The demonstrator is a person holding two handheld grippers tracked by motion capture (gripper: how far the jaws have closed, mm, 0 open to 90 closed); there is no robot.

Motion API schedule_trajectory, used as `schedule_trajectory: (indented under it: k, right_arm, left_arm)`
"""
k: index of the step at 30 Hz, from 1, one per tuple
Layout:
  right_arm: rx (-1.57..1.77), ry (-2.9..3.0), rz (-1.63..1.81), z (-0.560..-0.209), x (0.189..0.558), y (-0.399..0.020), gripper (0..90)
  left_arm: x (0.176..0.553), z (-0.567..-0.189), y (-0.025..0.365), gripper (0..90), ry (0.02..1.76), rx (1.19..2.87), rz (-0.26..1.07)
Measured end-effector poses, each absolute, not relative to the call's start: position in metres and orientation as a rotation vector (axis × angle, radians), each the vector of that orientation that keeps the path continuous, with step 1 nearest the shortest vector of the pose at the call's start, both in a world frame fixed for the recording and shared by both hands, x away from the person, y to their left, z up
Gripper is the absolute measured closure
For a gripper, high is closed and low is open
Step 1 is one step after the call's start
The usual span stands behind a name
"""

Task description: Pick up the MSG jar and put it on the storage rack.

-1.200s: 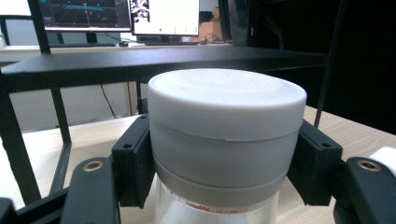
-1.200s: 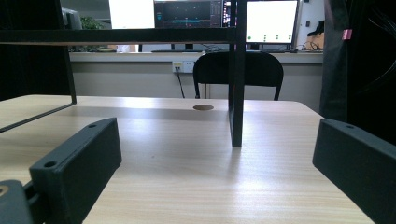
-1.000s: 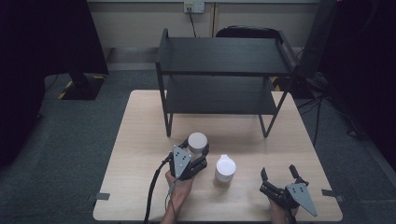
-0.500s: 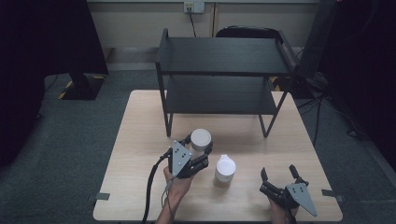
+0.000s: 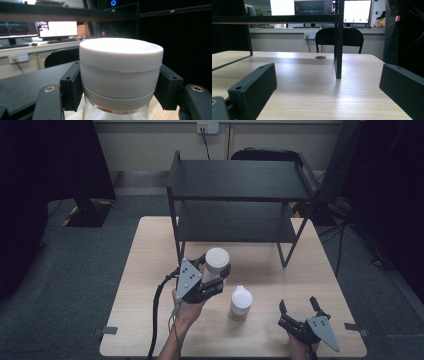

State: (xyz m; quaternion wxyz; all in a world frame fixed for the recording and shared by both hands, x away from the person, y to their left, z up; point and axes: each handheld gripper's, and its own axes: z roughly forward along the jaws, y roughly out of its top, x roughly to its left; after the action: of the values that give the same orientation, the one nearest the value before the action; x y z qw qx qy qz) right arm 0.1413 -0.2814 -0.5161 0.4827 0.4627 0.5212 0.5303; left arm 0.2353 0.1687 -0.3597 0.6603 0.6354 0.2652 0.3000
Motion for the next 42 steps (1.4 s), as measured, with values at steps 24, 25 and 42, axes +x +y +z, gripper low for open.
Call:
schedule_trajectory:
  k: [24, 25, 42]
  right_arm:
    - [1.125, 1.274, 1.294, -0.516, 0.141, -0.282, 0.0]
    - [1.124, 1.275, 1.294, -0.516, 0.141, -0.282, 0.0]
    - [1.128, 1.268, 1.289, -0.516, 0.141, -0.281, 0.0]
  left_arm:
    - [0.302, -0.253, 0.192, 34.3, 0.476, 1.42, 0.56]
    - [0.305, -0.248, 0.192, 34.3, 0.475, 1.413, 0.562]
    - [0.364, -0.181, 0.146, 34.3, 0.613, 1.371, 0.718]
